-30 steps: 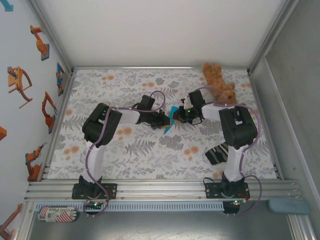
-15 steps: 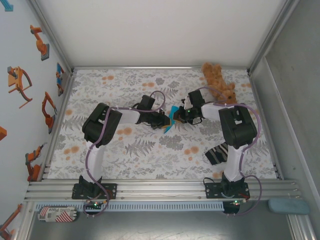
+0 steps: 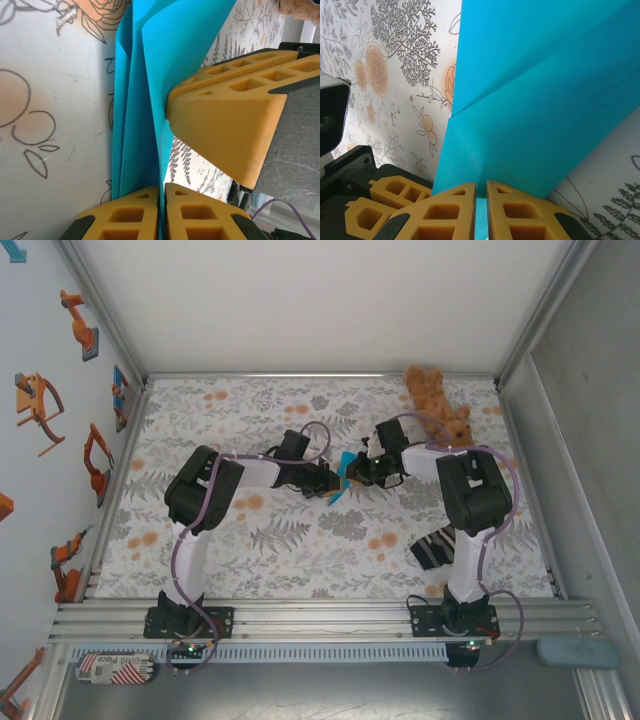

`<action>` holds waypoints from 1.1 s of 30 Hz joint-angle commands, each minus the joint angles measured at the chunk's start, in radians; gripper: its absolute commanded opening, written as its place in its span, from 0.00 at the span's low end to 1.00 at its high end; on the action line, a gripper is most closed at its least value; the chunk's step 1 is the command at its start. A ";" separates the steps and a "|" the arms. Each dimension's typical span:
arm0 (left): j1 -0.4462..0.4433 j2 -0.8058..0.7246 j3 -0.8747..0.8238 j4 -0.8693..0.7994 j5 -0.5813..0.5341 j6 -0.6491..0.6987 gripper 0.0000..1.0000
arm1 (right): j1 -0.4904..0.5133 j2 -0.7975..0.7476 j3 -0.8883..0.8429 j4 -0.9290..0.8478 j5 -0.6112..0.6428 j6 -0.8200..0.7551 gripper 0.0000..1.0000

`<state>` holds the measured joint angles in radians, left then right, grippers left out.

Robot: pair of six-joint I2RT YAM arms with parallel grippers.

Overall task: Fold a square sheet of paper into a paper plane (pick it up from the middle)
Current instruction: Fold the wing for the fifth time at the center of the table.

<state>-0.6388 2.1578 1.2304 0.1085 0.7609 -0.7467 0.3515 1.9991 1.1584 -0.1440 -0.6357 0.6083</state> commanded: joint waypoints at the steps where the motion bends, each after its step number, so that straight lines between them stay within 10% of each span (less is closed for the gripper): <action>1: -0.026 0.129 -0.052 -0.139 -0.115 0.017 0.11 | 0.009 0.003 0.024 -0.023 -0.012 -0.024 0.14; 13: -0.032 0.156 -0.070 -0.159 -0.159 0.039 0.11 | 0.015 -0.024 0.031 -0.006 -0.044 -0.026 0.16; 33: -0.043 0.157 -0.129 -0.092 -0.238 0.041 0.07 | 0.046 -0.093 0.021 -0.185 0.336 -0.134 0.37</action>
<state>-0.6369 2.1574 1.1816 0.1848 0.7563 -0.7464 0.3775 1.8805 1.1255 -0.2428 -0.3847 0.5327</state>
